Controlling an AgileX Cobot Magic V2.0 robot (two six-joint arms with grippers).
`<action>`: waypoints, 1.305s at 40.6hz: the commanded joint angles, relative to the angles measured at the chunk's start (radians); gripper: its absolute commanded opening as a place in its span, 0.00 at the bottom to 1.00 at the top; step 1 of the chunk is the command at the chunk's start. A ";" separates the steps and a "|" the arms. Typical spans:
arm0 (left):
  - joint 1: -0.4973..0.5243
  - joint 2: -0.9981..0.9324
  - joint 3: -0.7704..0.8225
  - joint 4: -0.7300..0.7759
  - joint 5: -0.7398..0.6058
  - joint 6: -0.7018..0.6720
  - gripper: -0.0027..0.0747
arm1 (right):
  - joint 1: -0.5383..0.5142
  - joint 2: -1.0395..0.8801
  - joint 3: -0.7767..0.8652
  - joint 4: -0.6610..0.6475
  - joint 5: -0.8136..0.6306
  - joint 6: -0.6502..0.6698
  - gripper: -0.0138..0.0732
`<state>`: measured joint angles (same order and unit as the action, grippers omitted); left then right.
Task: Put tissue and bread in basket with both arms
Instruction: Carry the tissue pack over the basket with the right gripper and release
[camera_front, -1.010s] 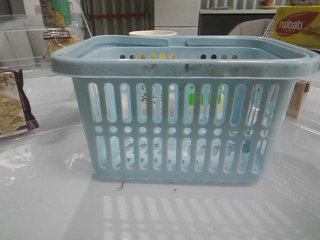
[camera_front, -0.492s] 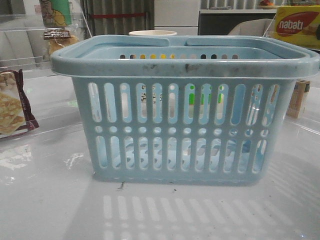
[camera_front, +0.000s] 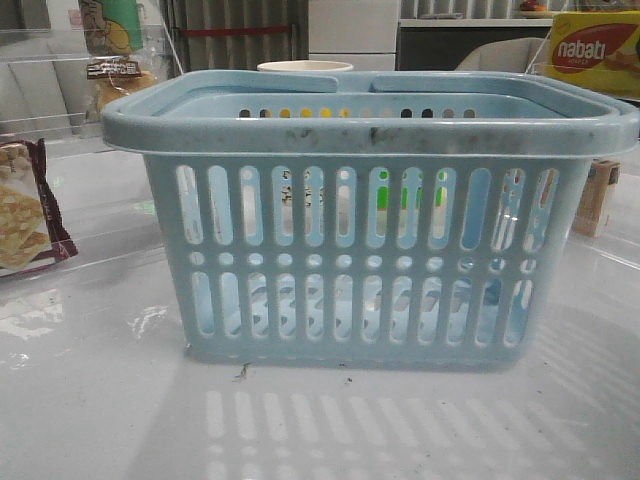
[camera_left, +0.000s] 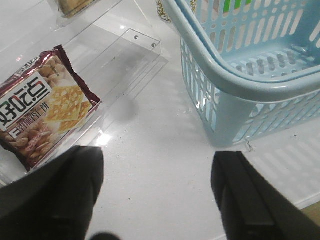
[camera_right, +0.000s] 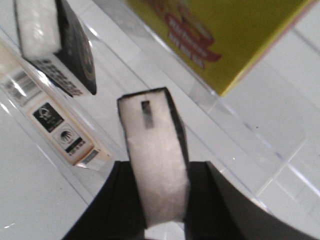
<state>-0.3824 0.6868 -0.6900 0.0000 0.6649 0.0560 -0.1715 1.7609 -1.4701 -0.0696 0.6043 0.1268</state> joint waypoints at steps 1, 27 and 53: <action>-0.009 0.002 -0.027 0.000 -0.083 0.002 0.69 | 0.026 -0.136 -0.036 -0.010 -0.040 -0.004 0.38; -0.009 0.002 -0.027 0.000 -0.083 0.002 0.69 | 0.590 -0.297 -0.001 -0.010 0.035 -0.012 0.38; -0.009 0.002 -0.027 0.000 -0.083 0.002 0.69 | 0.694 -0.134 0.010 0.038 0.055 -0.023 0.78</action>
<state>-0.3824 0.6868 -0.6900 0.0000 0.6649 0.0560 0.5234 1.6881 -1.4341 -0.0254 0.7149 0.1231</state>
